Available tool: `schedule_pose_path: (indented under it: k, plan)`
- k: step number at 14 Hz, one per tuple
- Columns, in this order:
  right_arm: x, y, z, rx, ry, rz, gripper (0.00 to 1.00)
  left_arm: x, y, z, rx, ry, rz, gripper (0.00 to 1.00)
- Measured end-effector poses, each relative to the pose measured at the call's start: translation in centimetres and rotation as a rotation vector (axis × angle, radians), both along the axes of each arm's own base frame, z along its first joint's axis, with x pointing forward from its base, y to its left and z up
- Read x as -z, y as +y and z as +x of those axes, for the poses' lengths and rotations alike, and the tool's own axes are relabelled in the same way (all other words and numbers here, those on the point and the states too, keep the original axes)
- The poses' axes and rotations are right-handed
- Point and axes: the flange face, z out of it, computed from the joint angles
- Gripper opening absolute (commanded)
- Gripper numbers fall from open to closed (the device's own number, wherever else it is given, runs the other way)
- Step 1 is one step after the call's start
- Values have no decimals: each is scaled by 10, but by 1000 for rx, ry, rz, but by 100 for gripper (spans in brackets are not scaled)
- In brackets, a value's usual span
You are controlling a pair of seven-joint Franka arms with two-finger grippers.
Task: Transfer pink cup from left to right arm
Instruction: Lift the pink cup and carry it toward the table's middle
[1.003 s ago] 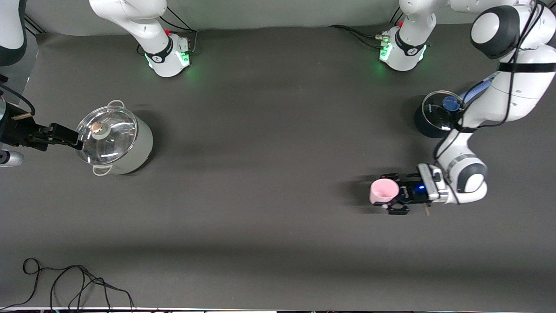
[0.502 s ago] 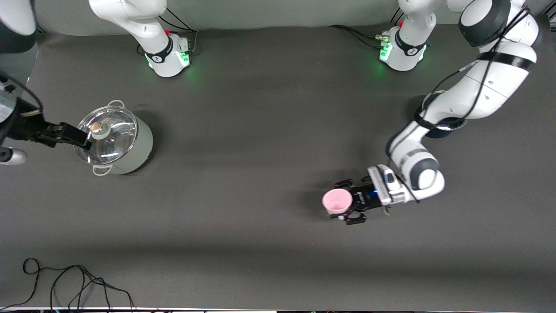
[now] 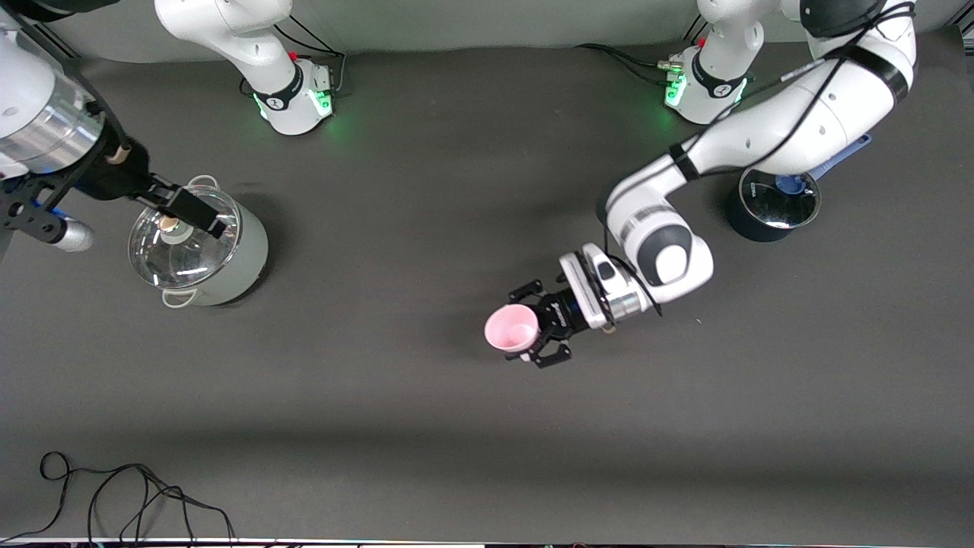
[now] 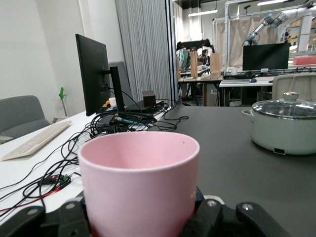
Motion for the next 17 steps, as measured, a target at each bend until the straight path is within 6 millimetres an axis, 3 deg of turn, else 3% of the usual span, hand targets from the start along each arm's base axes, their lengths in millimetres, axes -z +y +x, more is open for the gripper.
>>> schedule_pose_path:
  k: [3, 5, 7, 9, 13, 17]
  plan:
    - [-15, 6, -3, 187, 13, 66, 100, -48, -32, -11, -60, 29, 60, 0]
    - [-19, 14, -5, 288, 31, 89, 100, -86, -66, -20, -101, 34, 83, 0]
    - [-18, 33, -10, 314, 45, 90, 100, -125, -104, -38, -133, 44, 81, 0]
    - [-14, 44, -11, 317, 54, 87, 100, -153, -127, -55, -136, 34, 68, 0]
    - [-11, 42, -7, 354, 65, 89, 100, -170, -142, -60, -146, 13, 51, 0]
    - [-19, 46, -6, 360, 63, 137, 100, -152, -176, -71, -172, 0, 93, 0]
